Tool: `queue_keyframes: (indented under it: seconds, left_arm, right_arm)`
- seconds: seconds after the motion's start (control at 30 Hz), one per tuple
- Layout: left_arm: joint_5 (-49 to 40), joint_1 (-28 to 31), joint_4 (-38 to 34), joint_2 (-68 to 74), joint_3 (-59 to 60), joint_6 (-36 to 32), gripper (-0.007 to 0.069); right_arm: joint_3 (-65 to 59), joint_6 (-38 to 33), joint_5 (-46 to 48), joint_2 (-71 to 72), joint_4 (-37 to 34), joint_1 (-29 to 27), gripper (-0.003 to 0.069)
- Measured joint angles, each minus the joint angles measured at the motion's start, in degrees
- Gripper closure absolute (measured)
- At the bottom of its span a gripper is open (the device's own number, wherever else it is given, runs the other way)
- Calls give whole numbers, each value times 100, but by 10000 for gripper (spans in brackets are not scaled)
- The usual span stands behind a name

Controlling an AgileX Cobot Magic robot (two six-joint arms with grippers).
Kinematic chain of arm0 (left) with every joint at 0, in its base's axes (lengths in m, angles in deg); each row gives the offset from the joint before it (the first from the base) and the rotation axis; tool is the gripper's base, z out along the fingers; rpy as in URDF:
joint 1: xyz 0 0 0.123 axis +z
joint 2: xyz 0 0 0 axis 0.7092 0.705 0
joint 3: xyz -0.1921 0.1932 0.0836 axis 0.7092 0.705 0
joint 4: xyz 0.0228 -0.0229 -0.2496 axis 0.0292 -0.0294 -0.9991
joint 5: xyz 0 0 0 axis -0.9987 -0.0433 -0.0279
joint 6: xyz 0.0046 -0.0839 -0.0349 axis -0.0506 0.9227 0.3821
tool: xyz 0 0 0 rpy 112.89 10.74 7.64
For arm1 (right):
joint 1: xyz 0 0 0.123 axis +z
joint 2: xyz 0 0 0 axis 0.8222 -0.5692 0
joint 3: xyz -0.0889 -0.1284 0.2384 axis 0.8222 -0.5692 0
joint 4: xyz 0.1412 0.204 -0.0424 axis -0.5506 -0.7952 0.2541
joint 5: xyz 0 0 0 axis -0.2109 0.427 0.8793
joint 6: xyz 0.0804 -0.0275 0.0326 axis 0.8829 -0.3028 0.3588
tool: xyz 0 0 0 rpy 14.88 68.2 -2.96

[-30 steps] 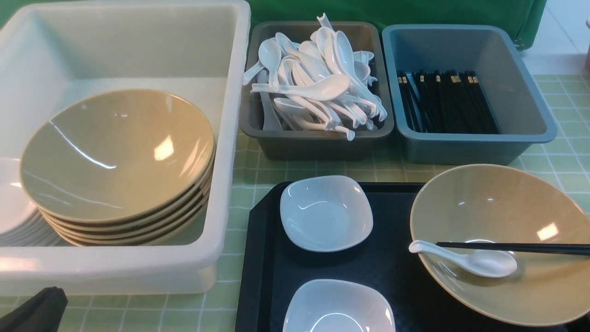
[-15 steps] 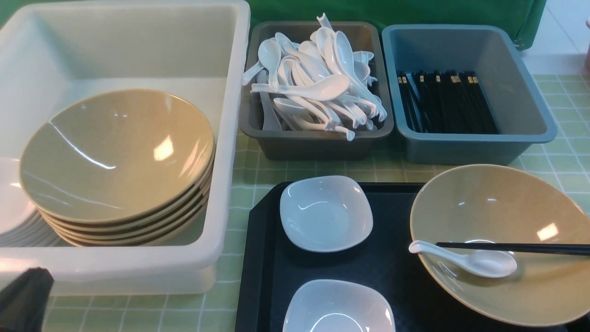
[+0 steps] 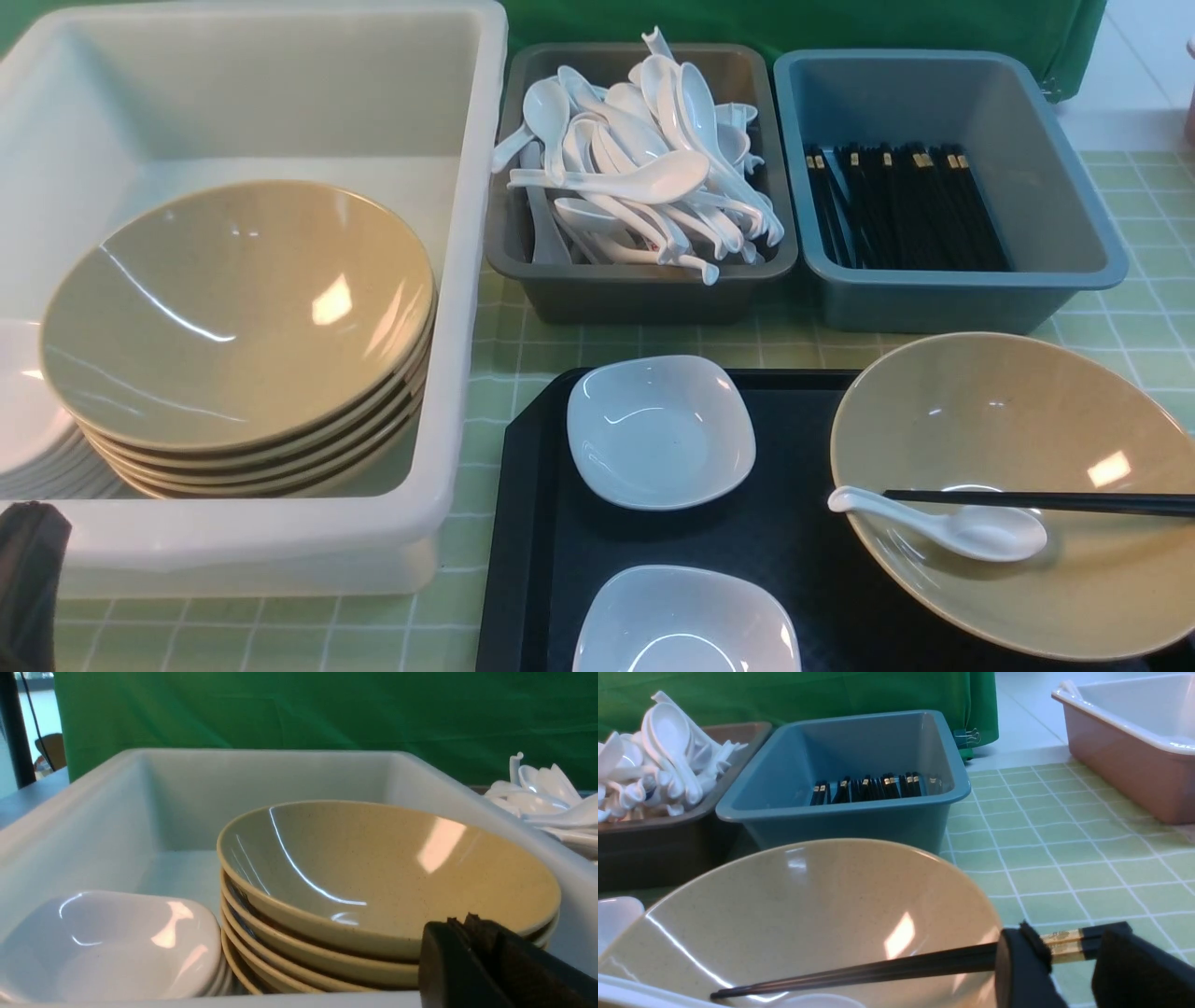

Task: On green table put chopsticks spoon bowls plates into blue grey white boxes.
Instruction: 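Move the grippers toward the tableware on the black tray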

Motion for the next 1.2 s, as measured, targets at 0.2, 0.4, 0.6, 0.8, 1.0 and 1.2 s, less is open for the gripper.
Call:
queue_keyframes:
  seconds: [0.2,0.4,0.6,0.8,1.0,1.2]
  left_arm:
    - [1120,0,-479,0,0,875,626]
    - [1855,0,-712,0,0,1692,626]
    - [2227,0,-728,0,0,2046,626]
    - [2086,0,-750,0,-665,2081,626]
    - [1459,0,-750,399,-2040,2087,626]
    - [-485,0,-457,1571,-3541,2014,626]
  right_arm:
    - [0,5,0,0,0,0,423]
    - [0,5,0,0,0,0,423]
    - [0,5,-12,0,0,0,423]
    - [0,5,-22,0,-5,0,423]
    - [0,5,-22,0,-5,0,423]
    - [0,5,-22,0,-5,0,423]
